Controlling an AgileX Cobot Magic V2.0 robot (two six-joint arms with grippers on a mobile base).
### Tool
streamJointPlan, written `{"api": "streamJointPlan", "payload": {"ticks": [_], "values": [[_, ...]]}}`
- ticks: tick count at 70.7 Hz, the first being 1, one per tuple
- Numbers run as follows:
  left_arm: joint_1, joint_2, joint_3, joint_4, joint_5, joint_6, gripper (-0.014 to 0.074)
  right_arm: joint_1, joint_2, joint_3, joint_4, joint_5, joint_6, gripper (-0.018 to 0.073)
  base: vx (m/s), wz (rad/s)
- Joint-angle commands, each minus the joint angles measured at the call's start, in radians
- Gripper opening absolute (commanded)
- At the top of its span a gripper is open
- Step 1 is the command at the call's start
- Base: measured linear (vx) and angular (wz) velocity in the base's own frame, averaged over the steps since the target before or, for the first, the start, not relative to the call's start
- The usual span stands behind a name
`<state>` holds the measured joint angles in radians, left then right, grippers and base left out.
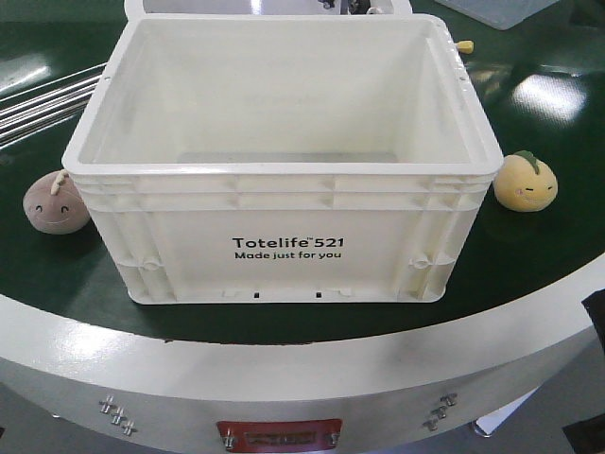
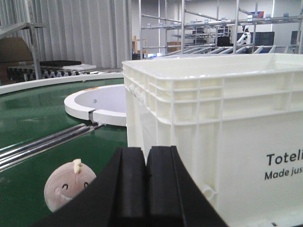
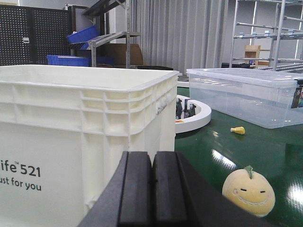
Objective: Place moving items into box and shelve
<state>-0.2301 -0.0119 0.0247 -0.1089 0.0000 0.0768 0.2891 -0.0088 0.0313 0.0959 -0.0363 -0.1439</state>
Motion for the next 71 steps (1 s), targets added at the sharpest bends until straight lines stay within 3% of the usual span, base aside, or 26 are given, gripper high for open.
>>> {"api": "streamJointPlan", "payload": {"ticks": [1, 44, 59, 71], "values": [[-0.006, -0.006, 0.018, -0.002, -0.066, -0.001, -0.0017, -0.005, -0.015, 0.003, -0.005, -0.074, -0.008, -0.0007, 0.00, 0.00], [-0.006, -0.006, 0.014, -0.012, -0.088, -0.025, -0.0017, -0.005, -0.015, -0.023, -0.005, -0.093, -0.008, -0.0007, 0.00, 0.00], [-0.006, 0.027, -0.094, -0.009, -0.063, -0.077, -0.0017, -0.005, 0.064, -0.252, -0.006, 0.063, -0.046, -0.0007, 0.00, 0.00], [-0.006, 0.210, -0.287, -0.009, 0.000, -0.077, -0.0017, -0.005, 0.265, -0.436, -0.001, 0.119, -0.015, -0.0007, 0.00, 0.00]]}}
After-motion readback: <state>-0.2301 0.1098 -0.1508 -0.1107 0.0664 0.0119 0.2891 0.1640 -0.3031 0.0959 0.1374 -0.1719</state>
